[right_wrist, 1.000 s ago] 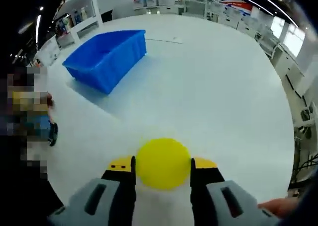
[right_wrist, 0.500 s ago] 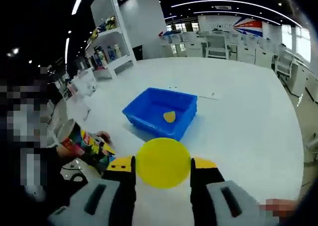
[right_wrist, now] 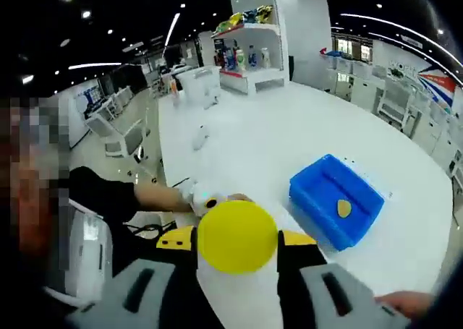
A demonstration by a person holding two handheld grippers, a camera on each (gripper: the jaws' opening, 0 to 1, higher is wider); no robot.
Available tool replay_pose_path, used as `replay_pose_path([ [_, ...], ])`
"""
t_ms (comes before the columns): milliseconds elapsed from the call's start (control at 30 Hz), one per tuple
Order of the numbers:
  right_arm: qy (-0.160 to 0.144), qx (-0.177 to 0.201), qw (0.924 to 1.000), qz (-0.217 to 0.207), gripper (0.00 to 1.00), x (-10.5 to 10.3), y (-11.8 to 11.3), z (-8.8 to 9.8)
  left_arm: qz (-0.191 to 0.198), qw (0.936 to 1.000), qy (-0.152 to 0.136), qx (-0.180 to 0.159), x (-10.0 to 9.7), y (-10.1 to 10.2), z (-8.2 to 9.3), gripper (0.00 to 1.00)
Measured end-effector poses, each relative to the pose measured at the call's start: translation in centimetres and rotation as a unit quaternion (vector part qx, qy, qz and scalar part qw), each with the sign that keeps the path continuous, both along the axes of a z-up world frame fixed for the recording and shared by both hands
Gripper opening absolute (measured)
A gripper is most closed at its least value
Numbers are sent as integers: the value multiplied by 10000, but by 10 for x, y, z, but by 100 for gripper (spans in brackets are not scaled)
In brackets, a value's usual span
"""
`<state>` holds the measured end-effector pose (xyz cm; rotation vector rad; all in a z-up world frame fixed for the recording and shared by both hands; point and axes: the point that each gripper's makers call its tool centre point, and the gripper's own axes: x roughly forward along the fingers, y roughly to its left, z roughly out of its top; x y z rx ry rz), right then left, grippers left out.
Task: Open the lid of the chip container on the table, take out the chips, place them into the box in front of the container, and close the lid
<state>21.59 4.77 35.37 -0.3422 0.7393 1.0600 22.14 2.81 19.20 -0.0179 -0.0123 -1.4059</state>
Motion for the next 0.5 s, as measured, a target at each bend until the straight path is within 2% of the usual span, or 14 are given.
replay_pose_path([
  [100, -216, -496, 9984, 164, 42, 4, 9, -13, 3, 10000, -6, 2, -1, -1, 0, 47],
  [200, -244, -728, 9968, 200, 42, 4, 13, -19, 10, 10000, -22, 9, -3, -1, 1, 47],
  [267, -414, -1026, 9934, 289, 42, 5, 11, -26, 15, 10000, -29, 15, -3, -1, 1, 47],
  [400, -460, -1048, 9928, 347, 43, 6, 14, -25, 17, 10000, -39, 22, -5, -2, 1, 47],
  [500, -490, -895, 9942, 329, 42, 9, 15, -25, 19, 10000, -43, 24, -6, -3, 1, 47],
])
